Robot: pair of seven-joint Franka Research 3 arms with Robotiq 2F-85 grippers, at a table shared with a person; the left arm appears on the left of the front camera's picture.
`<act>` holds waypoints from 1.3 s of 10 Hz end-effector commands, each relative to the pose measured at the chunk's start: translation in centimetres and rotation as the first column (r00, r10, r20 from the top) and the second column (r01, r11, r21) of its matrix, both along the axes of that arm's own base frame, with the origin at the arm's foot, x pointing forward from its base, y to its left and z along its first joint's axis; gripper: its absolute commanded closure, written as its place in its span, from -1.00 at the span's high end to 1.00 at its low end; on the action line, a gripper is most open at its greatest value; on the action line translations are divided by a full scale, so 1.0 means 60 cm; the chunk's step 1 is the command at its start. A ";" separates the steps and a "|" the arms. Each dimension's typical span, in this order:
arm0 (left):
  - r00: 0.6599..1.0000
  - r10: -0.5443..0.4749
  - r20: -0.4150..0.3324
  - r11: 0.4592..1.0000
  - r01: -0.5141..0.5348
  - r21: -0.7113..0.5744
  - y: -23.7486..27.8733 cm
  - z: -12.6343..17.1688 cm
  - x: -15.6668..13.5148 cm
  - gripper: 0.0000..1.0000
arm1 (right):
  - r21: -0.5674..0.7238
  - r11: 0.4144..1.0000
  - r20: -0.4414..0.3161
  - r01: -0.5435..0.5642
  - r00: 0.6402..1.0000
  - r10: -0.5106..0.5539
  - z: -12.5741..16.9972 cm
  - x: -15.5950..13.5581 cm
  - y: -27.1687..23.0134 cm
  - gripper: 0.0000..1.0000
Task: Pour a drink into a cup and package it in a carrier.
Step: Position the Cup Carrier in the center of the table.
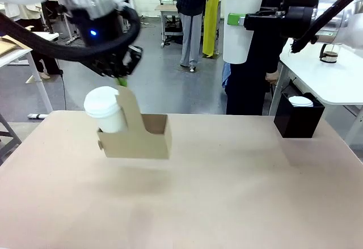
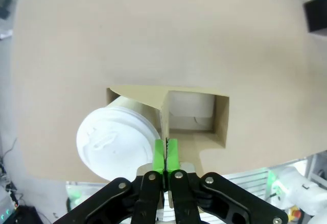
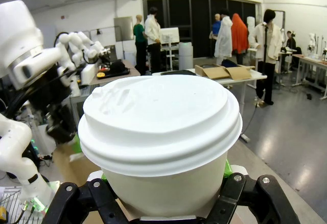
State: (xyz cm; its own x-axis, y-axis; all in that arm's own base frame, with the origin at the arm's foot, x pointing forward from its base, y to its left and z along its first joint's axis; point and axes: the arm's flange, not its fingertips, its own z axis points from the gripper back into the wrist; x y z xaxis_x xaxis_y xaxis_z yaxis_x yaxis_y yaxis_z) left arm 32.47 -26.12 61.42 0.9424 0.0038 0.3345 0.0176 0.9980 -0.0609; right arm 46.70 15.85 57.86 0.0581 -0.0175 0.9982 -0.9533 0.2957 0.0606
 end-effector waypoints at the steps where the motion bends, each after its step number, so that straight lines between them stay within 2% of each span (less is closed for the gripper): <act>1: 1.000 0.008 0.017 1.000 -0.007 -0.009 -0.060 -0.035 -0.013 -0.96 | 0.001 1.000 0.015 -0.004 1.000 0.004 0.001 -0.002 0.002 0.61; 5: 0.998 0.025 -0.052 0.999 -0.024 0.032 -0.169 -0.115 0.003 -0.96 | 0.001 1.000 0.015 -0.004 1.000 0.004 0.001 -0.002 0.002 0.61; 7: 0.997 0.059 -0.055 0.997 -0.056 0.048 -0.188 -0.140 0.008 -0.96 | 0.001 1.000 0.015 -0.004 1.000 0.004 0.001 -0.002 0.002 0.61; 13: 0.996 0.045 -0.075 0.992 -0.036 0.118 -0.221 -0.209 0.011 -0.96 | 0.001 1.000 0.015 -0.004 1.000 0.004 0.001 -0.002 0.002 0.61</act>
State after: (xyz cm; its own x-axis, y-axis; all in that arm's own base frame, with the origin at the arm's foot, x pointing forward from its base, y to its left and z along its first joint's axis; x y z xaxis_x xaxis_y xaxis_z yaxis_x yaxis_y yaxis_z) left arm 33.11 -38.91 49.99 0.9654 -0.0057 0.2607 -0.0028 0.9995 0.0320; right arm 46.71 15.83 57.84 0.0581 -0.0171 0.9982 -0.9532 0.2961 0.0606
